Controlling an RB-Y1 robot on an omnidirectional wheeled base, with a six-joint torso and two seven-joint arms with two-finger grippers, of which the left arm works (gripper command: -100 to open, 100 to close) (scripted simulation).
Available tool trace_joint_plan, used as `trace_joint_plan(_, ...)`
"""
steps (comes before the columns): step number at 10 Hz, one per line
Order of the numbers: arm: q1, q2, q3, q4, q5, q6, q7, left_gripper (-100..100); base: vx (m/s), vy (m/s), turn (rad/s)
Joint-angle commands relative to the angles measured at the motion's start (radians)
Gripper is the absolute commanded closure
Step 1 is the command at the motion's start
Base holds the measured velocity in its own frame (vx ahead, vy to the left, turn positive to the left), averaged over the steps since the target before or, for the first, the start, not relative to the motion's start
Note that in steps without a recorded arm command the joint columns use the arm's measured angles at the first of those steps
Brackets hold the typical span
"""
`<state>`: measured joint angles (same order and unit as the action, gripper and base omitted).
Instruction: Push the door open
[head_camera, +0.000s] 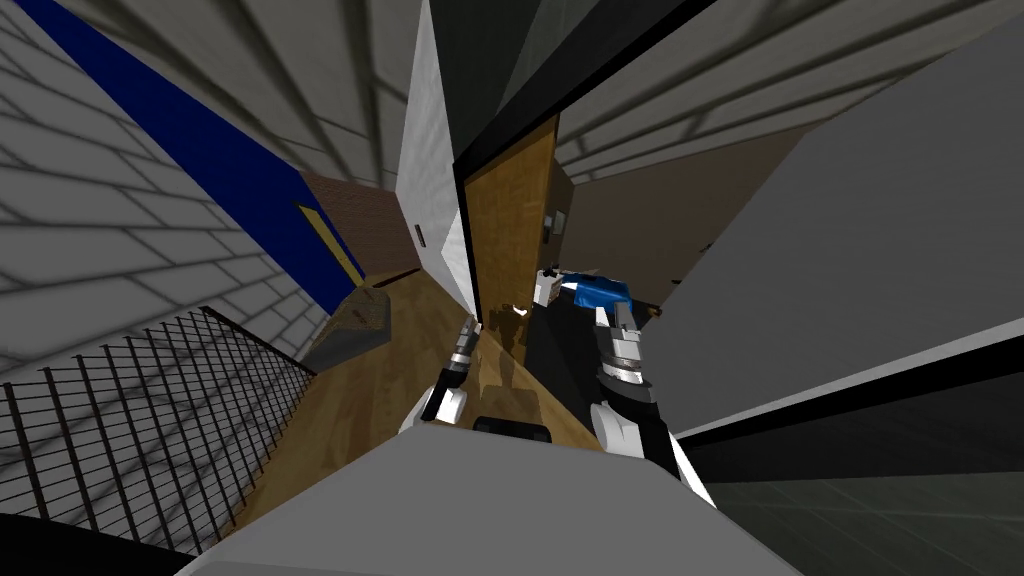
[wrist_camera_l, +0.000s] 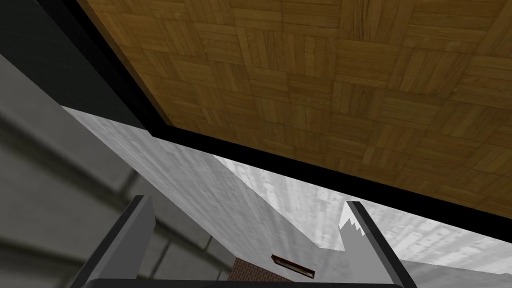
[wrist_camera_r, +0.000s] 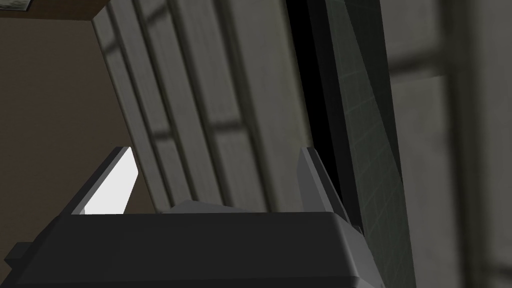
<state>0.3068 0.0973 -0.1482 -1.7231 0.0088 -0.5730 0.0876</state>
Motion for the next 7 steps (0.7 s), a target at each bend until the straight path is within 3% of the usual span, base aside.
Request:
trace_joint_plan(1,-0.014,-0.005,-0.006,0.029,-0.003,-0.006,-0.003,-100,0.065,0.033,-0.041)
trace_joint_plan(7,-0.063,-0.001,-0.06,0.205,-0.015,-0.042,-0.004,-100,0.081,0.046,-0.097)
